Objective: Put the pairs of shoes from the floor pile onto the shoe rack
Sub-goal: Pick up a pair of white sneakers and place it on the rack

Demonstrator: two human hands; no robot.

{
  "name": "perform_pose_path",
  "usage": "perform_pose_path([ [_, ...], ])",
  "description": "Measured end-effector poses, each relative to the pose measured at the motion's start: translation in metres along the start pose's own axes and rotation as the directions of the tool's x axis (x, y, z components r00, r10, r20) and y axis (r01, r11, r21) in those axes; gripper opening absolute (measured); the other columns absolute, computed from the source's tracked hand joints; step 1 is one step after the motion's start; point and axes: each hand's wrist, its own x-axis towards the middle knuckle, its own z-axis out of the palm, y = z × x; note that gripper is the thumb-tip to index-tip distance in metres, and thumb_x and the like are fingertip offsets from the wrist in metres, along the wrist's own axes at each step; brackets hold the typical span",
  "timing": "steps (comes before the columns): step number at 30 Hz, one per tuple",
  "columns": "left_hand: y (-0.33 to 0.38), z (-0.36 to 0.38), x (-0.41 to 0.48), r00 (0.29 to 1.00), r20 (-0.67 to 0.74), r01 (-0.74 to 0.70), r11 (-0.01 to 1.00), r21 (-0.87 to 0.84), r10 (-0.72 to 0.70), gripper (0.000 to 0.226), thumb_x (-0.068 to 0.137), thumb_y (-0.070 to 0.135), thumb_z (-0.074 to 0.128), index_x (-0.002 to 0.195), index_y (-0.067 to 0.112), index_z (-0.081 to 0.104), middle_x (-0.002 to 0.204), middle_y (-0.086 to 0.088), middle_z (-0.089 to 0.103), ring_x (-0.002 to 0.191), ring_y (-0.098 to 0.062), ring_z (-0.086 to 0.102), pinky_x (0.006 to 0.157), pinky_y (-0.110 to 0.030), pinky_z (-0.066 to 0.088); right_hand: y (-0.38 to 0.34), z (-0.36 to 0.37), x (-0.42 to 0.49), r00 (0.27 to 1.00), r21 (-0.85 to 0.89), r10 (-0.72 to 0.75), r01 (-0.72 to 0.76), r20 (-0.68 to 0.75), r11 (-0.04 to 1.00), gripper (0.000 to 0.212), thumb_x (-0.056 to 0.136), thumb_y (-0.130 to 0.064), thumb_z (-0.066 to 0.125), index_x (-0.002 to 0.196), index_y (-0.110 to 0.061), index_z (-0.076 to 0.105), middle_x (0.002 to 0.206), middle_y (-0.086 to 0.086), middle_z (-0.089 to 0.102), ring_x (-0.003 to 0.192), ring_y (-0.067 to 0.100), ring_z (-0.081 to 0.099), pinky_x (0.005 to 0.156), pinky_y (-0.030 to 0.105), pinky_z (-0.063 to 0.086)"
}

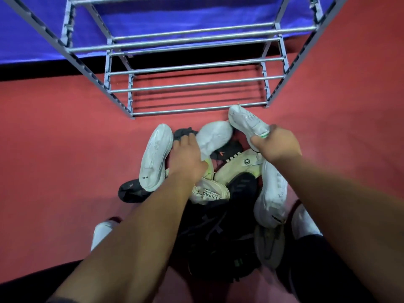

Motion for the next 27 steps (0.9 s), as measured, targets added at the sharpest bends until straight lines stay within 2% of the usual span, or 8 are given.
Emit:
perform_pose_path([
  [6,-0.052,-0.003,0.001,0.955,-0.1,0.259,0.949,-0.178,-0.279,0.085,0.086,0.037,0.074,0.153,0.003,0.034,0.144,-0.015,0.046,0.124,-0.039,0.043,0.101,-0.046,0.044,-0.039,0.038,0.002,0.997,0.175,-0.015,0.001,0.081,0.985,0.043,0.087,-0.051,0.065,0.101,-0.011,0.064,0.086,0.005,0.067,0.079,0.029,0.065,0.057,0.032,0.041],
  [10,-0.067,0.003,0.005,0.938,-0.008,0.334,0.91,-0.244,-0.347,0.084,0.085,0.044,0.078,0.149,0.006,0.038,0.144,-0.013,0.046,0.13,-0.038,0.046,0.098,-0.049,0.048,-0.052,0.067,0.0,0.974,0.055,-0.11,0.101,0.199,0.993,0.055,0.09,-0.05,0.071,0.123,-0.008,0.062,0.099,0.009,0.068,0.083,0.028,0.06,0.07,0.033,0.047],
  [13,-0.072,0.007,0.008,0.925,0.058,0.376,0.887,-0.27,-0.374,0.085,0.085,0.049,0.078,0.148,0.006,0.038,0.144,-0.013,0.045,0.13,-0.036,0.048,0.098,-0.05,0.05,-0.053,0.085,-0.006,0.951,0.042,-0.097,0.089,0.294,0.995,0.052,0.088,-0.04,0.077,0.122,-0.003,0.061,0.106,0.012,0.068,0.086,0.027,0.058,0.072,0.031,0.046],
  [18,-0.082,0.005,0.025,0.882,0.2,0.468,0.835,-0.29,-0.426,0.093,0.072,0.052,0.088,0.139,0.007,0.041,0.131,-0.009,0.056,0.121,-0.031,0.056,0.095,-0.044,0.052,-0.055,0.111,-0.005,0.902,0.014,-0.023,0.019,0.431,1.0,0.079,0.059,-0.048,0.083,0.121,-0.009,0.051,0.11,0.008,0.061,0.099,0.027,0.065,0.075,0.033,0.054],
  [20,-0.085,-0.001,0.03,0.887,0.225,0.456,0.843,-0.284,-0.404,0.076,0.073,0.047,0.088,0.127,0.01,0.049,0.104,0.001,0.059,0.096,-0.023,0.058,0.073,-0.033,0.05,-0.058,0.115,-0.001,0.909,0.024,-0.017,0.008,0.417,1.0,0.068,0.057,-0.045,0.077,0.112,-0.009,0.057,0.101,0.007,0.067,0.087,0.024,0.069,0.063,0.029,0.053],
  [22,-0.088,-0.008,0.031,0.893,0.213,0.448,0.835,-0.32,-0.397,0.061,0.076,0.042,0.086,0.117,0.013,0.051,0.09,0.005,0.054,0.085,-0.021,0.055,0.064,-0.03,0.042,-0.061,0.114,-0.001,0.937,0.023,-0.018,0.011,0.349,1.0,0.069,0.06,-0.046,0.077,0.116,-0.012,0.055,0.103,0.005,0.066,0.087,0.024,0.067,0.065,0.031,0.053],
  [25,-0.094,-0.012,0.031,0.881,0.208,0.473,0.782,-0.407,-0.424,0.053,0.078,0.036,0.086,0.112,0.015,0.051,0.101,0.0,0.059,0.085,-0.021,0.056,0.057,-0.027,0.039,-0.064,0.112,-0.002,0.968,0.012,-0.061,0.06,0.243,0.998,0.069,0.072,-0.045,0.078,0.127,-0.014,0.049,0.112,0.005,0.06,0.097,0.028,0.064,0.08,0.039,0.056],
  [27,-0.096,-0.012,0.03,0.871,0.192,0.483,0.72,-0.497,-0.452,0.057,0.08,0.035,0.087,0.12,0.013,0.053,0.108,0.0,0.06,0.087,-0.02,0.056,0.059,-0.026,0.041,-0.071,0.109,-0.002,0.972,0.032,-0.105,0.1,0.211,0.994,0.066,0.075,-0.046,0.078,0.127,-0.015,0.049,0.11,0.004,0.06,0.094,0.027,0.063,0.077,0.037,0.055],
])
